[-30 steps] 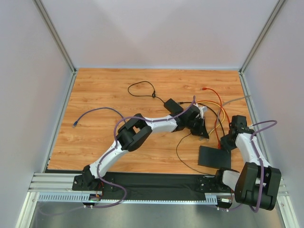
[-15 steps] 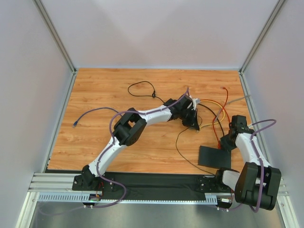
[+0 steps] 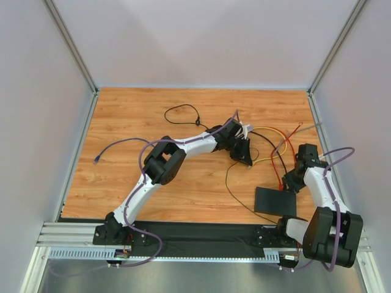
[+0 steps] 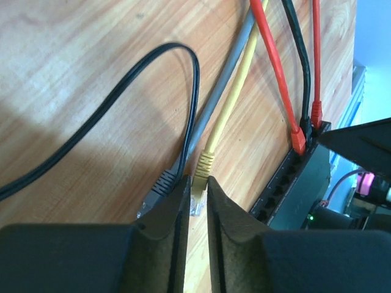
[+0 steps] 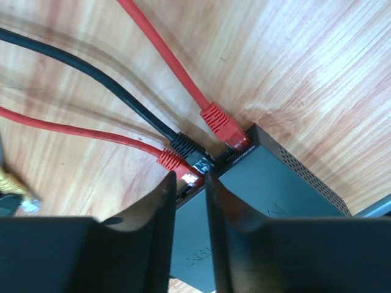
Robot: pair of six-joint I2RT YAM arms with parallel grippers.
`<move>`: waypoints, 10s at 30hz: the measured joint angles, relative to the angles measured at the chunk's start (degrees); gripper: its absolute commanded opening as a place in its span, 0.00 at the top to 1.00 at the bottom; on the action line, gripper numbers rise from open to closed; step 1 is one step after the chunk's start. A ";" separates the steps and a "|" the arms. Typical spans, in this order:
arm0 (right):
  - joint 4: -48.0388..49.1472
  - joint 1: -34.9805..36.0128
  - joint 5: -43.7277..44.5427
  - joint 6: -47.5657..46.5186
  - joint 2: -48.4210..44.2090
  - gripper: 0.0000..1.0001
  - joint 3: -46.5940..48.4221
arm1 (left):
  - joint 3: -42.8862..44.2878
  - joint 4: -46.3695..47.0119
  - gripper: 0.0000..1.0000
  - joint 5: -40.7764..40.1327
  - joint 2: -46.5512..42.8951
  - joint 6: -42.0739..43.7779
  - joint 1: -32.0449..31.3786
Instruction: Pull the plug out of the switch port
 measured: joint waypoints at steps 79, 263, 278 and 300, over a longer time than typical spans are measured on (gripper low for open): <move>-16.87 4.35 7.30 3.63 -10.80 0.71 3.08 | 3.41 6.19 0.64 -11.04 -1.62 -7.19 -13.38; -11.08 4.39 4.85 6.36 -0.74 0.96 -0.17 | -8.13 6.78 0.60 -13.51 -9.66 4.61 -2.82; -12.04 4.24 7.28 5.66 -1.75 0.94 3.37 | -0.48 8.26 0.59 -7.54 -7.87 1.66 -6.64; -7.23 -0.81 3.91 -0.52 0.94 0.85 3.76 | 10.49 12.98 0.60 -2.89 8.48 -10.82 -10.34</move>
